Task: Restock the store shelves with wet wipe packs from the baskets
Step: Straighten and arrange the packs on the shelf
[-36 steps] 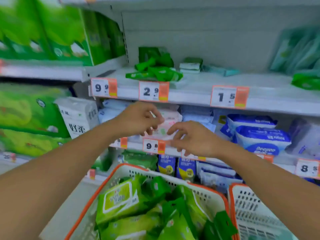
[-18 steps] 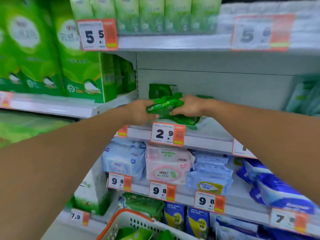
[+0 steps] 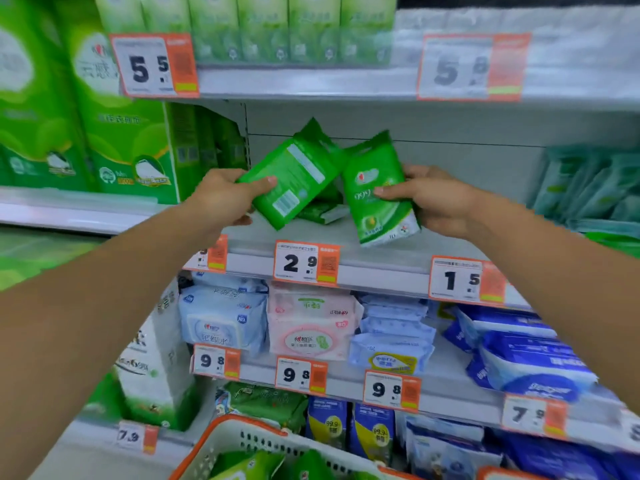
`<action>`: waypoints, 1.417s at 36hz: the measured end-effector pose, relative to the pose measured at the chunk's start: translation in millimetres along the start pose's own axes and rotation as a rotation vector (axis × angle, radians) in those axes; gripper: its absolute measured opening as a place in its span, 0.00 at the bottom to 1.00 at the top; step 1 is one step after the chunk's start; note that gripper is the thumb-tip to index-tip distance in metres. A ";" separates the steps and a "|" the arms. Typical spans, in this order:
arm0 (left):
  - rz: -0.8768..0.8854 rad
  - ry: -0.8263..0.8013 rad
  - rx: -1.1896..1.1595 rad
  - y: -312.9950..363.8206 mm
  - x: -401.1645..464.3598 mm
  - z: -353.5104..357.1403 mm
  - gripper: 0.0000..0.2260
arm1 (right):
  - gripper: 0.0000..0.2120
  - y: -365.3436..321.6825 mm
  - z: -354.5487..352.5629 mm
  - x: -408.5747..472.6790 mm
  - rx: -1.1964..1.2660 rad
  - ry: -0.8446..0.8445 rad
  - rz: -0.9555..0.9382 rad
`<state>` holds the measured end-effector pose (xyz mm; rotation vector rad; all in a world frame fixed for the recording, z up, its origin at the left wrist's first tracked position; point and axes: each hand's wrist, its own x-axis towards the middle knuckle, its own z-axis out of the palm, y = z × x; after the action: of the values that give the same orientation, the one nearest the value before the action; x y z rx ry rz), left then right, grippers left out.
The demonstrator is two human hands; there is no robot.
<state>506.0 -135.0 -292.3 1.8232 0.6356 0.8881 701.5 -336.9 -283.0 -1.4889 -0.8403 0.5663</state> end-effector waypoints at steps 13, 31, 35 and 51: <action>0.640 0.027 0.326 -32.3 -160.5 57.9 0.12 | 0.22 35.9 12.6 -146.5 0.553 -0.221 0.206; -0.182 -0.126 -0.512 -49.5 -205.2 80.3 0.40 | 0.14 86.2 16.0 -186.8 0.725 -0.094 0.383; -0.326 -0.272 -0.572 -52.4 -205.8 72.7 0.23 | 0.15 88.3 20.9 -186.8 0.693 -0.105 0.381; -0.420 -0.591 0.534 -149.0 -210.4 61.7 0.21 | 0.30 190.0 25.9 -177.0 -0.965 -0.307 0.377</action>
<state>424.5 -267.3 -507.0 2.1613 0.8693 -0.1305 605.2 -451.3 -496.8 -2.5190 -1.1610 0.7213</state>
